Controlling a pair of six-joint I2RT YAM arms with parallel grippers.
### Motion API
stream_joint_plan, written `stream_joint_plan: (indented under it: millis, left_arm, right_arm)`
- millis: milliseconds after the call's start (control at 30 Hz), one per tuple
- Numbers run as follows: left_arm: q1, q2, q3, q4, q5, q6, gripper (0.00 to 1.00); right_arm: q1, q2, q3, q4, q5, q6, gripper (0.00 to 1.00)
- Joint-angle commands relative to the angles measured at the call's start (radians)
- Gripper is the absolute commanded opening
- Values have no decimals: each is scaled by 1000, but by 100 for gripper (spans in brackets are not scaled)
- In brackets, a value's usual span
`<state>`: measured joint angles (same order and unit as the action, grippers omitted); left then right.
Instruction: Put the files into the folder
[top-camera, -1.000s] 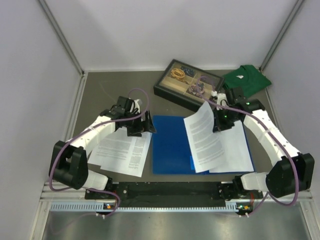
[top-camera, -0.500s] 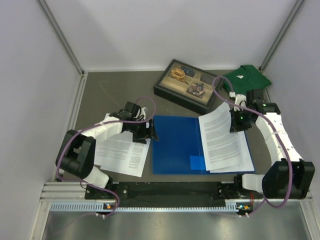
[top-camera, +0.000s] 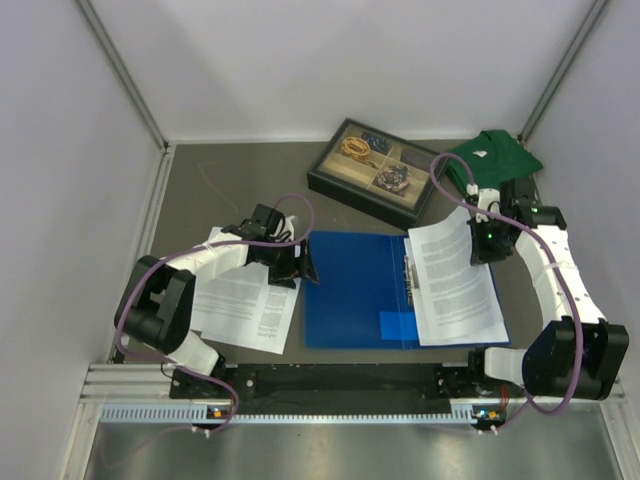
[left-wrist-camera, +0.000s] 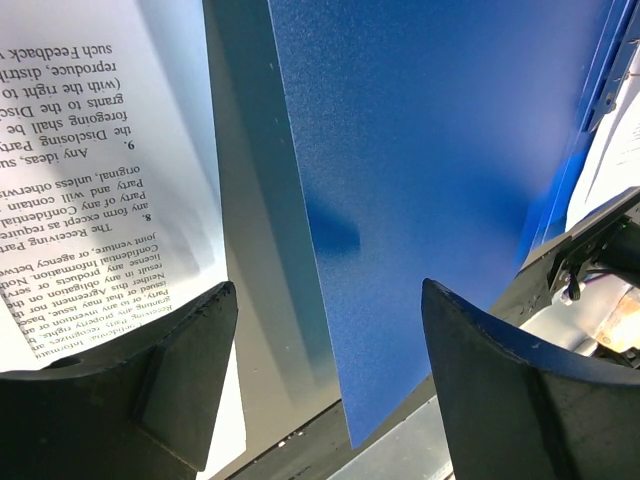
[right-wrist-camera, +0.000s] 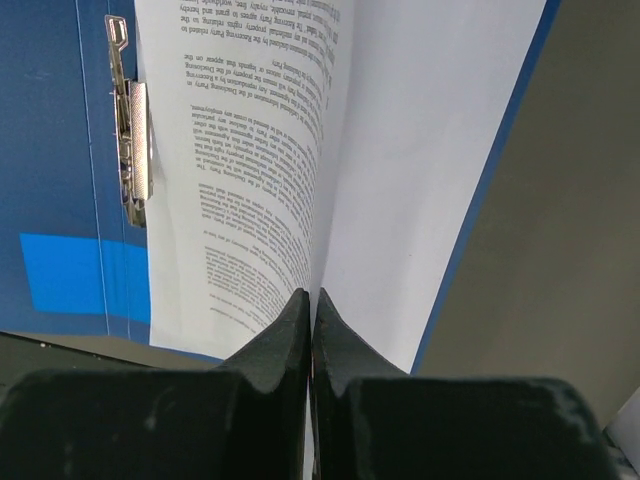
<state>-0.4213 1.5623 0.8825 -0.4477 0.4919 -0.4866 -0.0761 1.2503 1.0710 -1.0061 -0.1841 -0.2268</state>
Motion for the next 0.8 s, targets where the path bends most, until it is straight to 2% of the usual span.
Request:
stream_joint_plan:
  millis: [0,767]
  left_arm:
    - [-7,-8,26,24,17,20,78]
    - [-14,-1,39,14,17,23,77]
  right_arm:
    - [-8,-11,10,23,-23,-22,0]
    - [-8,-3,-13,-3,32,3,0]
